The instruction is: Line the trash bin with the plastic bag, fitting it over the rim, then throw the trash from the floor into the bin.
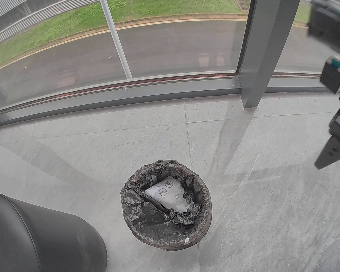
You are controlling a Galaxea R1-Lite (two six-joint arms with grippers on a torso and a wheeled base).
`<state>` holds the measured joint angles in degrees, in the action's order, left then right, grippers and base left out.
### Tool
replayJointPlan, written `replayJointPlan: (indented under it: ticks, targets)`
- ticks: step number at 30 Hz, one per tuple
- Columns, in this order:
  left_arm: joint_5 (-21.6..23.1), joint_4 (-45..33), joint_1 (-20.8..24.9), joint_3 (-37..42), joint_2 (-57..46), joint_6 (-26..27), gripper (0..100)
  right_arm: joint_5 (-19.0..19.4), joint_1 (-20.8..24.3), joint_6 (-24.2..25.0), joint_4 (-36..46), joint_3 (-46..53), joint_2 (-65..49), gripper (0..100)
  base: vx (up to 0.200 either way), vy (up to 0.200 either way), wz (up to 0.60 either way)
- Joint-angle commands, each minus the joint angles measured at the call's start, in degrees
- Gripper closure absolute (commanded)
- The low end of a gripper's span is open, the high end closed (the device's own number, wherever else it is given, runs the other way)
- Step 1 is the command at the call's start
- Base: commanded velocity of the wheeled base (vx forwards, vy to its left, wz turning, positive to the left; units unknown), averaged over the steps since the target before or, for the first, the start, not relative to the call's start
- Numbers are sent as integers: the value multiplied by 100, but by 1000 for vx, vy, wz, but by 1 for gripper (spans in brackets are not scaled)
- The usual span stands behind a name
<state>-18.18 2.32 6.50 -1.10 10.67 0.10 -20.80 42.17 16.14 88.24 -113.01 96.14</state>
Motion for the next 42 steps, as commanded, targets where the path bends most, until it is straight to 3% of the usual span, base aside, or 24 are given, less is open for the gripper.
replayJointPlan:
  ticks: [1, 4, 8, 9, 10, 13, 16, 20, 26, 31, 35, 36, 40, 42]
  targets:
    - [877, -390, -122, -66, -487, 245, 0, -30, 318, -58, -975, 2292, -3154, 0, 0, 0, 0]
    - [1422, -416, -96, -84, -478, 236, 0, -135, 11, -120, -1933, 3637, -4261, 0, 0, 0, 0]
    - [1695, -425, -17, -84, -460, 228, 0, -285, -1061, -551, -2698, 5008, -5641, 0, 0, 0, 0]
    - [1695, -425, -17, -84, -460, 228, 0, -285, -1061, -551, -2698, 5008, -5641, 0, 0, 0, 0]
    - [1879, -434, 264, -84, -469, 228, 0, -179, -1642, -744, -2979, 5447, -6353, 0, 0, 0, 0]
    - [2046, -460, 713, -101, -460, 175, 0, -109, -2468, -867, -3137, 6071, -7399, 0, 0, 0, 0]
    - [2011, -460, 677, -92, -390, 87, 0, -38, -3083, -849, -3137, 6502, -8330, 0, 0, 0, 0]
    - [1941, -443, 510, -84, -460, 87, 0, -21, -3311, -841, -3128, 6924, -9033, 0, 0, 0, 0]
    - [1897, -451, -8, -84, -469, 157, 0, 243, -3443, -313, -3260, 7372, -9104, 0, 0, 0, 0]
    - [1826, -443, -782, -75, -847, 210, 0, 331, -3461, -23, -4491, 8128, -9095, 0, 0, 0, 0]
    - [1615, -443, -729, -75, -865, 219, 0, 296, -3856, -76, -5211, 8602, -9139, 0, 0, 0, 0]
    - [1712, -443, -711, -75, -908, 219, 0, 401, -4278, -199, -5264, 8796, -9394, 0, 0, 0, 0]
    - [1897, -443, -685, -84, -970, 148, 0, 49, -4173, -146, -5405, 9024, -9614, 0, 0, 0, 0]
    - [1906, -451, -685, -84, -988, 131, 0, 49, -4182, -111, -5475, 9042, -9614, 0, 0, 0, 0]
